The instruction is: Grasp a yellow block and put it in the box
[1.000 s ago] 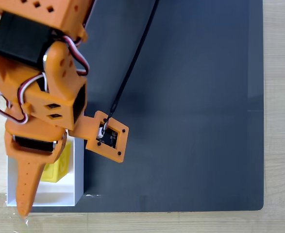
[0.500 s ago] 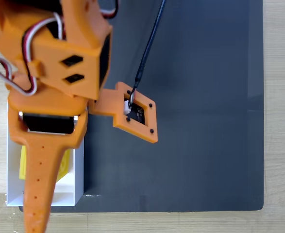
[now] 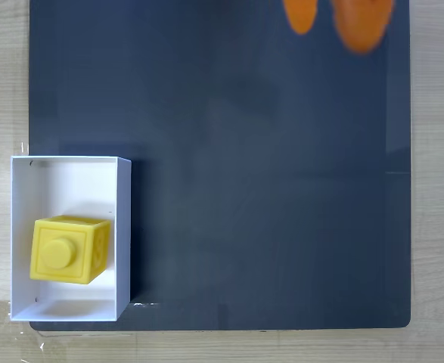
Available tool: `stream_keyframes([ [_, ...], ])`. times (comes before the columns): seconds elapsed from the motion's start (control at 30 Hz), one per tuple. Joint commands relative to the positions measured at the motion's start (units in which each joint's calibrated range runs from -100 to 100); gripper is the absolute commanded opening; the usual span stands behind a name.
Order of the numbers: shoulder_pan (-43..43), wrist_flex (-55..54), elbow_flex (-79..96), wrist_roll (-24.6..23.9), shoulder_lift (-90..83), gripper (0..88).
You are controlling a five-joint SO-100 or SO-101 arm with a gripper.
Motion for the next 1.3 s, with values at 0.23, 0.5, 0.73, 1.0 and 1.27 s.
stream_keyframes([
  [0.23, -0.9, -7.3, 49.1, -0.2, -38.5, 1.4],
  [0.5, -0.6, -7.3, 81.2, 5.9, -60.3, 1.1],
  [0.73, 3.7, -1.4, 89.9, 6.1, -59.7, 1.0],
  [1.0, 6.9, -1.9, 90.9, 6.2, -59.8, 1.0],
  [1.27, 6.9, -1.9, 90.9, 6.2, -59.8, 1.1],
])
